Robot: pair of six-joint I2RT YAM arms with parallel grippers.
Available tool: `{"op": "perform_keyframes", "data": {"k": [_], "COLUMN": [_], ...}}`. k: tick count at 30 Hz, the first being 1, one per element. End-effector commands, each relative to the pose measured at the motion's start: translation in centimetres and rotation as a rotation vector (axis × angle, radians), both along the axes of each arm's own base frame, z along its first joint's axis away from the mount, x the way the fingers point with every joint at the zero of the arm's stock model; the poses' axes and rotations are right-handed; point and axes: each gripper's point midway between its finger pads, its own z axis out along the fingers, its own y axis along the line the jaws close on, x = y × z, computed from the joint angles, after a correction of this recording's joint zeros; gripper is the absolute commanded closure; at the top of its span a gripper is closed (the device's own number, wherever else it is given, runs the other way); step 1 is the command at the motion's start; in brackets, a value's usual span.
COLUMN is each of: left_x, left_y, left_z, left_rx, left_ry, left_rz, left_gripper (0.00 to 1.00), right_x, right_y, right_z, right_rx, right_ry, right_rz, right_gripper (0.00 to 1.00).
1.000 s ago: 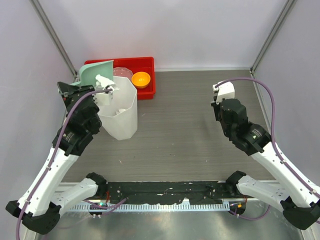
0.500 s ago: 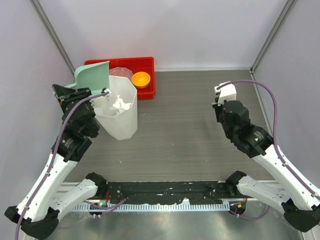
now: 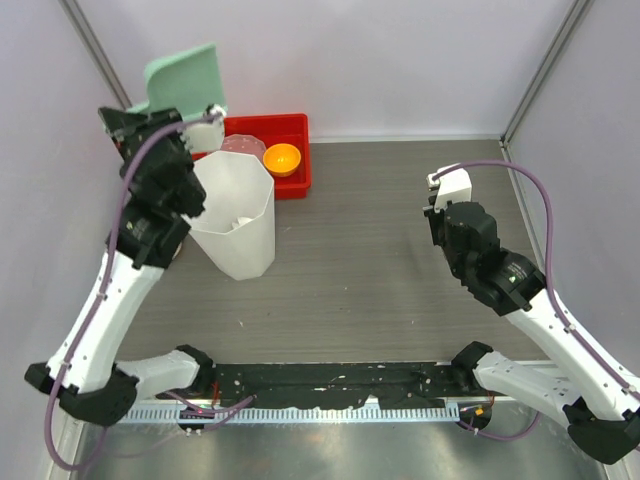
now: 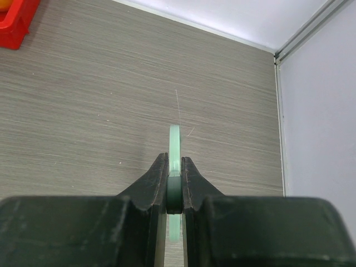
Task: Sweep away the paper scraps from the table
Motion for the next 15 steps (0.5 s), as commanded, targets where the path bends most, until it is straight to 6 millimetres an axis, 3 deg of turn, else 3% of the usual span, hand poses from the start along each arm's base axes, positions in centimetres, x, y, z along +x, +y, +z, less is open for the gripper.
{"op": "perform_keyframes", "data": {"k": [1, 2, 3, 4, 5, 6, 7, 8, 9, 10, 12, 14, 15], "left_x": [-1.0, 0.4, -0.1, 0.0, 0.4, -0.4, -0.7, -1.1, -2.0, -3.7, -6.6, -10.1, -10.6], "left_y": [-0.4, -1.9, -2.5, -4.5, -6.2, -7.6, -11.5, -13.5, -15.4, -18.7, -21.8, -25.2, -26.5], "left_z": [1.5, 0.1, 0.2, -2.3, -3.5, -6.2, -8.5, -10.8, -12.8, -14.7, -19.5, -23.3, -24.6], "left_rx": [-0.281, -0.327, -0.489, -0.529, -0.586, -0.681, -0.774, -0.821, -0.879, -0.900, -0.848, -0.828, -0.834], "left_ry": [0.023, 0.082, 0.025, 0.157, 0.218, 0.317, 0.458, 0.559, 0.657, 0.796, 1.057, 1.263, 1.321], "left_rz": [-0.131, -0.169, -0.207, -0.288, -0.337, -0.353, -0.499, -0.526, -0.557, -0.647, -0.659, -0.689, -0.691], "left_gripper": [1.00, 1.00, 1.00, 1.00, 1.00, 1.00, 1.00, 1.00, 1.00, 1.00, 1.00, 1.00, 1.00], "right_x": [-0.3, -0.4, -0.6, -0.7, -0.8, -1.1, -1.3, -1.3, -1.4, -1.4, -1.5, -1.5, -1.5], "right_y": [0.3, 0.5, 0.6, 1.2, 1.4, 1.4, 1.6, 1.5, 1.3, 1.1, 0.3, -0.3, -0.4], "right_z": [2.7, 3.0, 3.4, 3.6, 4.0, 4.5, 4.8, 5.4, 5.6, 5.8, 6.1, 6.2, 6.0], "right_rx": [0.076, 0.085, 0.096, 0.107, 0.110, 0.118, 0.123, 0.125, 0.126, 0.122, 0.100, 0.078, 0.068], "right_ry": [-0.088, -0.096, -0.109, -0.110, -0.125, -0.139, -0.147, -0.163, -0.171, -0.171, -0.166, -0.147, -0.137], "right_rz": [0.026, 0.042, 0.057, 0.095, 0.116, 0.127, 0.148, 0.150, 0.143, 0.131, 0.096, 0.071, 0.064], "right_gripper": [0.99, 0.99, 0.99, 0.99, 0.99, 0.99, 0.99, 0.99, 0.99, 0.99, 0.99, 0.99, 0.99]}}
